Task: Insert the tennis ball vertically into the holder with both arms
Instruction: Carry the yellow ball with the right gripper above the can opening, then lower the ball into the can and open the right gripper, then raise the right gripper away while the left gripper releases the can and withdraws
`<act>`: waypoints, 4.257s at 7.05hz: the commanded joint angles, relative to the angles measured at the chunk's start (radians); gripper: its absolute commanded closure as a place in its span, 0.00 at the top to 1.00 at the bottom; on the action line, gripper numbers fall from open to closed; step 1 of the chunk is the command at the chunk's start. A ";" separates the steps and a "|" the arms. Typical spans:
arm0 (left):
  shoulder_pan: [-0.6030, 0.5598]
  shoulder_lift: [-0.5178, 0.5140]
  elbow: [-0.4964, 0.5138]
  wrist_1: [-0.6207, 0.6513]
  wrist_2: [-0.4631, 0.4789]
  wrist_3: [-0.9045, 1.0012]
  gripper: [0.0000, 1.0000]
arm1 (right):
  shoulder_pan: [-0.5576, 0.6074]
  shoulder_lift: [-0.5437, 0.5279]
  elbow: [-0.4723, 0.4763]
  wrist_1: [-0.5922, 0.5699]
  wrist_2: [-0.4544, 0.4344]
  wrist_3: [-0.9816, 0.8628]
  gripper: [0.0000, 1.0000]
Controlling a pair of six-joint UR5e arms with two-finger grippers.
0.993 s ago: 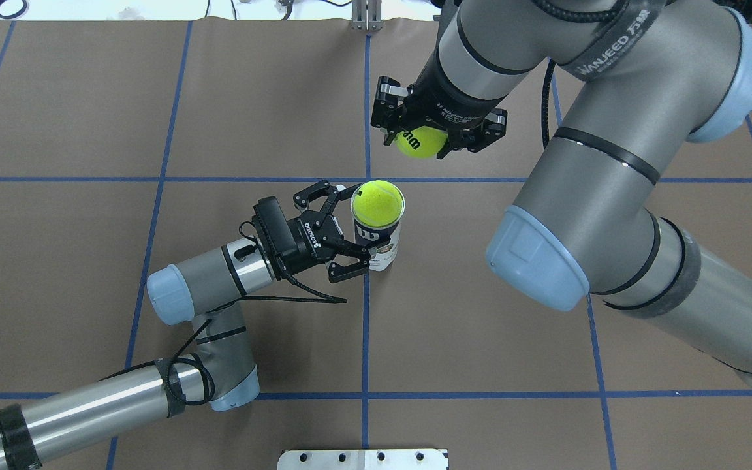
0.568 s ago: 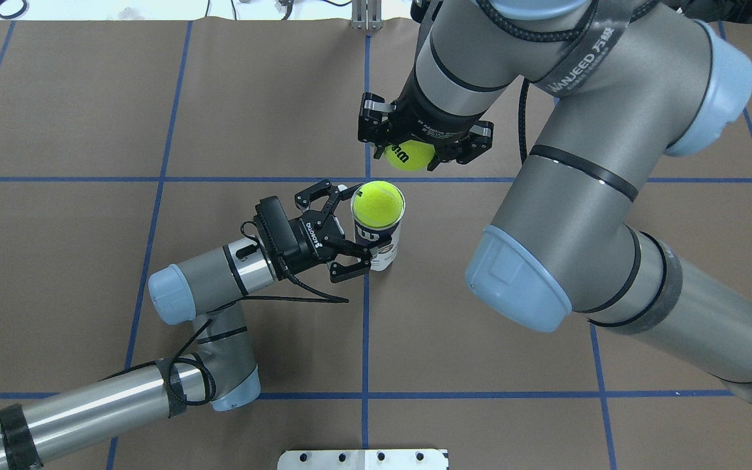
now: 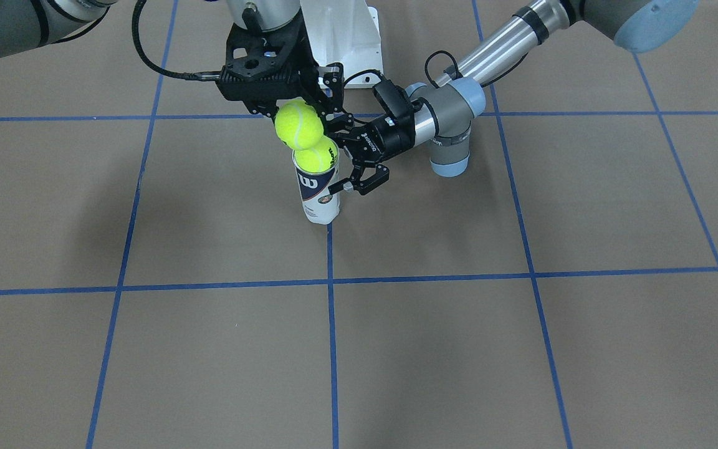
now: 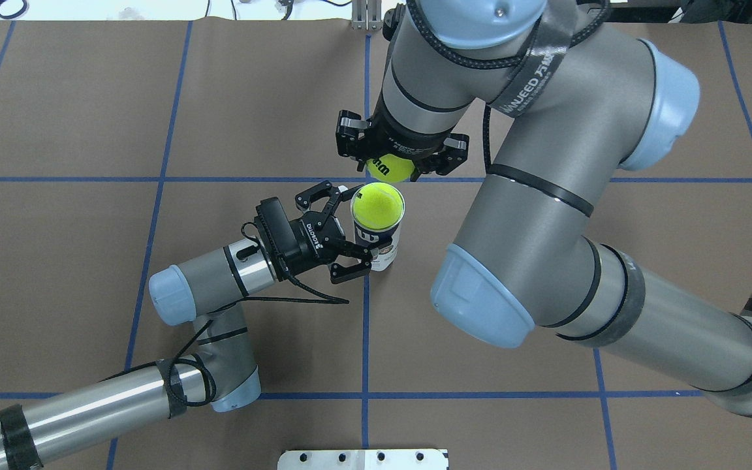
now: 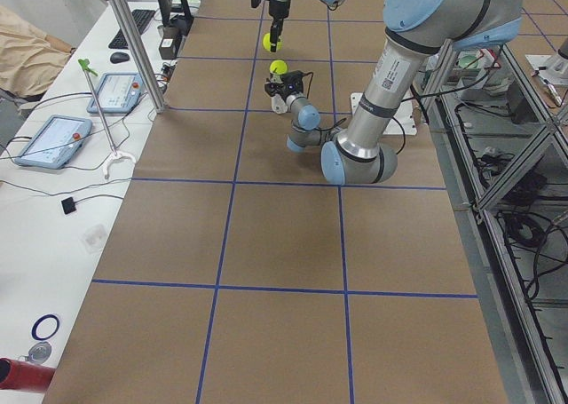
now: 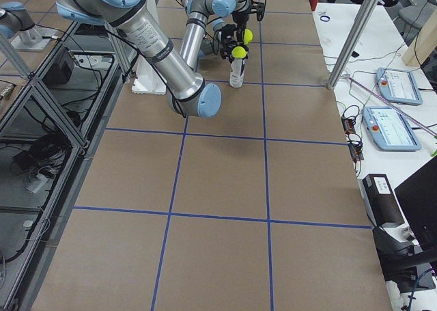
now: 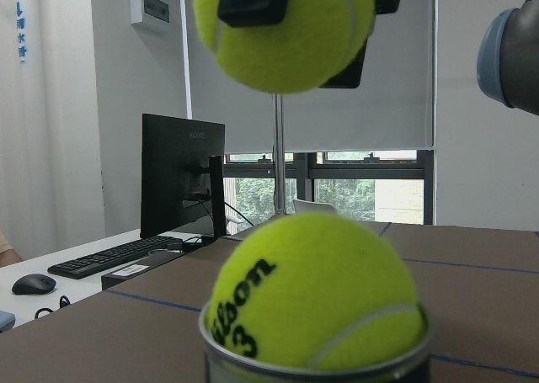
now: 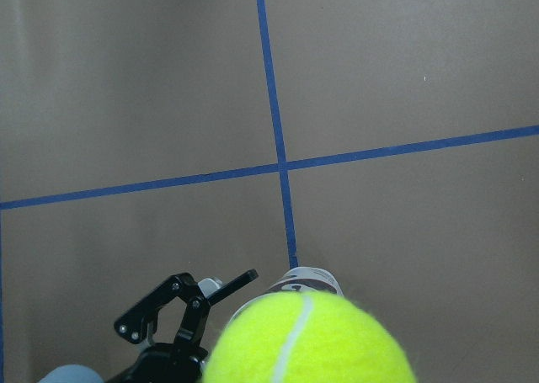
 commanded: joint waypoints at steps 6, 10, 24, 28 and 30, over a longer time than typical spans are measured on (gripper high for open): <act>0.001 0.006 0.002 0.000 0.000 0.000 0.98 | -0.089 -0.003 -0.043 -0.025 -0.094 0.005 0.00; 0.001 0.006 0.000 0.000 0.000 0.000 0.98 | -0.089 -0.001 -0.041 -0.024 -0.096 0.005 0.37; -0.020 0.065 -0.095 -0.006 -0.002 -0.002 0.98 | 0.108 -0.053 0.002 -0.022 0.051 -0.206 0.99; -0.022 0.118 -0.239 -0.005 0.000 -0.011 0.98 | 0.271 -0.162 -0.009 -0.010 0.108 -0.449 0.99; -0.078 0.153 -0.264 -0.003 0.000 -0.012 0.98 | 0.425 -0.219 -0.094 -0.008 0.171 -0.690 0.99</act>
